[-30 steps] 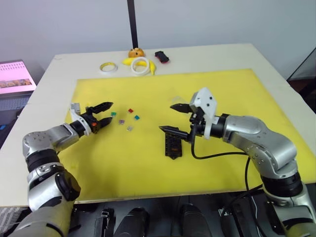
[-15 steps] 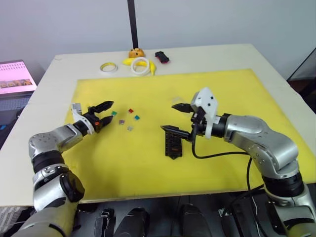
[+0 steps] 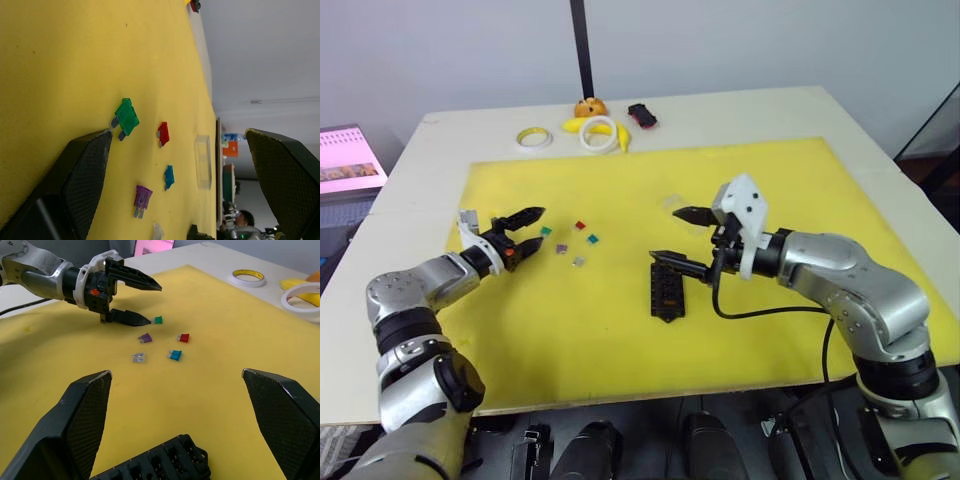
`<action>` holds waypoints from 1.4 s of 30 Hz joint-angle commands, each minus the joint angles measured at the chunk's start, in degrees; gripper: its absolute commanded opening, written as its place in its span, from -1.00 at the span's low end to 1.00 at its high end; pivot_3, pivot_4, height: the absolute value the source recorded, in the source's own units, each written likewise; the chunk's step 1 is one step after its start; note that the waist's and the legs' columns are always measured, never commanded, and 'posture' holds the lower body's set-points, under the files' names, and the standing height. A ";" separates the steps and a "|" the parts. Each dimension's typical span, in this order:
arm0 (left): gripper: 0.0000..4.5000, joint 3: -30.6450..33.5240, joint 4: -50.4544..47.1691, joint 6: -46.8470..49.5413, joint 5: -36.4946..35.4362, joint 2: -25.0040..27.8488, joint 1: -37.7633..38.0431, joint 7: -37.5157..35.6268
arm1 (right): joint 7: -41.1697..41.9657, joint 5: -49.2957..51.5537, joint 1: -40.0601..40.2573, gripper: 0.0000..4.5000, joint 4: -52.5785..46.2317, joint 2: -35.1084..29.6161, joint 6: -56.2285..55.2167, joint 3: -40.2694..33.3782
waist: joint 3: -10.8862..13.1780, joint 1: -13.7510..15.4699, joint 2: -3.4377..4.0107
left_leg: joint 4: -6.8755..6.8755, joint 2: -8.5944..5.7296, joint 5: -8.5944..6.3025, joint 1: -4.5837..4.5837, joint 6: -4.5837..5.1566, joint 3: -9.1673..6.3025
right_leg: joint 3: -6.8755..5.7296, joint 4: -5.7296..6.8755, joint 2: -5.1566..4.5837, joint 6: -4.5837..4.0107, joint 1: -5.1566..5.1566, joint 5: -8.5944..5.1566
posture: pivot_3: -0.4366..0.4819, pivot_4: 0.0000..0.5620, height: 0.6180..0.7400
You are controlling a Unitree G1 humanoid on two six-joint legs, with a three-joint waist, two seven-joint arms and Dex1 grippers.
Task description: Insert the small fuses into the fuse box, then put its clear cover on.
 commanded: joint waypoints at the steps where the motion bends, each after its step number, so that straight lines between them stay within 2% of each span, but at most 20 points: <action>1: 1.00 -1.07 4.14 -3.96 2.49 -0.10 -0.41 0.14 | -0.12 0.27 -0.30 0.97 -2.18 -0.75 0.11 -1.27 | -0.02 0.30 0.00 | 0.02 0.00 0.00 0.00 0.00 0.01 | 0.00 0.00 0.00 0.00 0.01 0.00 | -0.05 -0.47 1.00; 14: 1.00 -4.82 12.69 -10.78 5.56 -0.18 -3.01 -4.83 | -0.85 0.93 0.02 0.97 -3.11 -0.53 1.72 -2.60 | -0.14 1.67 0.08 | 0.10 -0.07 0.03 0.18 -0.06 0.00 | 0.04 0.04 -0.04 0.00 0.25 0.00 | -0.05 -0.47 1.00; 17: 0.62 -6.73 13.91 -11.76 7.30 0.34 -2.78 -6.26 | -0.87 0.80 -0.52 1.00 -2.72 -0.27 1.82 -2.46 | -0.22 1.62 0.16 | 0.10 -0.07 0.04 0.21 -0.06 0.00 | 0.04 0.06 -0.03 0.00 0.26 0.00 | -0.05 -0.47 1.00; 19: 0.18 -7.19 15.10 -12.11 7.98 0.69 -2.97 -6.80 | -0.85 0.77 -0.75 1.00 -2.58 -0.22 1.82 -2.42 | -0.23 1.53 0.17 | 0.10 -0.06 0.04 0.21 -0.06 0.01 | 0.05 0.06 -0.03 0.00 0.26 0.00 | -0.05 -0.47 1.00; 29: 0.18 -7.21 18.46 -14.94 9.43 1.17 -3.76 -9.35 | -0.32 0.65 -0.30 1.00 -2.76 -0.72 1.69 -2.19 | -0.33 1.54 0.28 | 0.08 -0.06 0.04 0.22 -0.06 0.02 | 0.07 0.07 -0.02 0.00 0.24 0.00 | -0.05 -0.47 1.00; 33: -0.38 -7.38 19.09 -15.37 9.93 0.92 -4.07 -9.62 | -0.10 0.72 -0.72 1.00 -2.44 -0.79 1.67 -2.40 | -0.34 1.40 0.28 | 0.08 -0.06 0.04 0.22 -0.06 0.02 | 0.08 0.08 -0.01 0.00 0.24 0.00 | -0.05 -0.47 1.00; 42: -0.38 -7.70 18.75 -14.92 10.30 0.32 -4.12 -8.96 | -0.21 0.83 -0.58 1.00 -2.54 -0.58 1.69 -2.62 | -0.34 1.36 0.29 | 0.05 -0.05 0.04 0.23 -0.06 0.03 | 0.10 0.08 0.00 0.00 0.22 0.00 | -0.05 -0.47 1.00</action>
